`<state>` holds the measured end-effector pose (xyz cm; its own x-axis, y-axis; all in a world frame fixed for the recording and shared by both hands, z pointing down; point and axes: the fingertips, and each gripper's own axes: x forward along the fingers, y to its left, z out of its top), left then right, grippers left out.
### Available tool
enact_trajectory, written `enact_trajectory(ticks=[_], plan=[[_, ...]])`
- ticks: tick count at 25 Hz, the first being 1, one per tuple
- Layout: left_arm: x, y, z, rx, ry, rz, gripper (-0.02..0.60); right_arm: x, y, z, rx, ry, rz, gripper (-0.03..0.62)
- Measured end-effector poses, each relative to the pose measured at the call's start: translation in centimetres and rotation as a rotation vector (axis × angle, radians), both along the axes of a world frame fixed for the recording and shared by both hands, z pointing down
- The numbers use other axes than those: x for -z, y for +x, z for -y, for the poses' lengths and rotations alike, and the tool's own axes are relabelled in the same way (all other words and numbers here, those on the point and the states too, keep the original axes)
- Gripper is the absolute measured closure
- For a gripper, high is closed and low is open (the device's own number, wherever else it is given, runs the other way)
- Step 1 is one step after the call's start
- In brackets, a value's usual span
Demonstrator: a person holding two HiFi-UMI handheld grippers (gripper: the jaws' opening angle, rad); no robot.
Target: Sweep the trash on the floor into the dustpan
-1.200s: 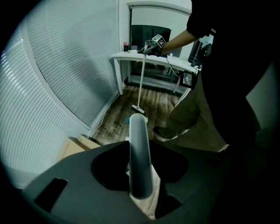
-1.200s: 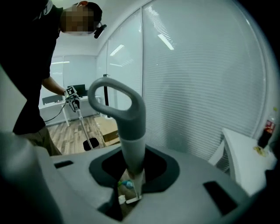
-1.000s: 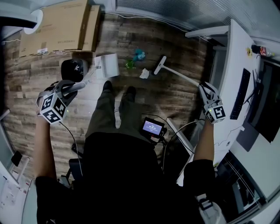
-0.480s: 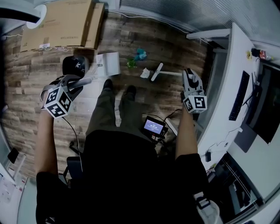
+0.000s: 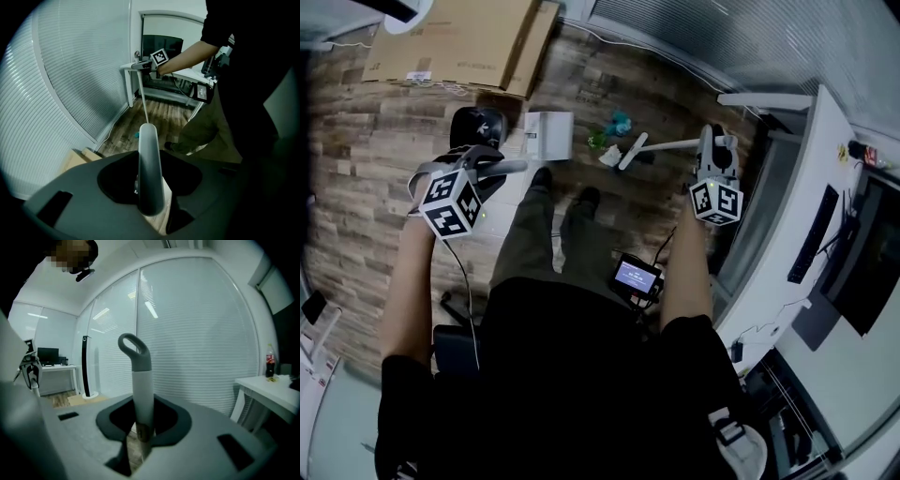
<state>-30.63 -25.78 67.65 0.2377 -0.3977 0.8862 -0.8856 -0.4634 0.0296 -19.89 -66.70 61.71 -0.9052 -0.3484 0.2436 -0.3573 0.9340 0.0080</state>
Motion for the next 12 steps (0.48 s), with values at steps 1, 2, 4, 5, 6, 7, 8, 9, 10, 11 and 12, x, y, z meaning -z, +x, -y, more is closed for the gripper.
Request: enact_trajectory(ticks=[1,2,4,5,6,7,8,9,10,11,12], plan=[[0.0,0.0,0.0,0.001,0.003,-0.006,0.454,0.2,-0.4,0.0,-0.003,0.003,0.015,0.52],[0.0,0.1,0.1,0.001,0.005,-0.011,0.454,0.4,-1.0,-0.1,0.007,0.006,0.026,0.522],[0.1,0.0,0.1,-0.001,0.006,-0.016,0.454,0.5,-2.3,-1.0,0.056,0.009,0.033,0.523],[0.1,-0.1,0.1,-0.001,0.007,-0.017,0.454,0.5,-3.0,-1.7,0.092,0.007,0.035,0.523],[0.2,-0.1,0.2,0.0,0.007,-0.018,0.454,0.5,-3.7,-2.6,0.137,0.001,0.039,0.523],[0.2,-0.2,0.2,0.002,0.008,-0.021,0.454,0.5,-4.4,-3.7,0.193,-0.009,0.044,0.522],[0.2,-0.2,0.3,0.005,0.009,-0.024,0.454,0.5,-5.0,-5.1,0.261,-0.018,0.049,0.521],[0.2,-0.1,0.4,0.009,0.011,-0.027,0.454,0.5,-5.6,-6.6,0.332,-0.024,0.051,0.52],[0.2,-0.1,0.4,0.014,0.013,-0.03,0.454,0.4,-6.0,-8.1,0.394,-0.029,0.052,0.52],[0.1,-0.1,0.5,0.017,0.014,-0.032,0.454,0.3,-6.4,-9.3,0.434,-0.032,0.056,0.519],[0.1,0.0,0.6,0.021,0.015,-0.034,0.454,0.3,-6.6,-10.2,0.453,-0.035,0.063,0.519]])
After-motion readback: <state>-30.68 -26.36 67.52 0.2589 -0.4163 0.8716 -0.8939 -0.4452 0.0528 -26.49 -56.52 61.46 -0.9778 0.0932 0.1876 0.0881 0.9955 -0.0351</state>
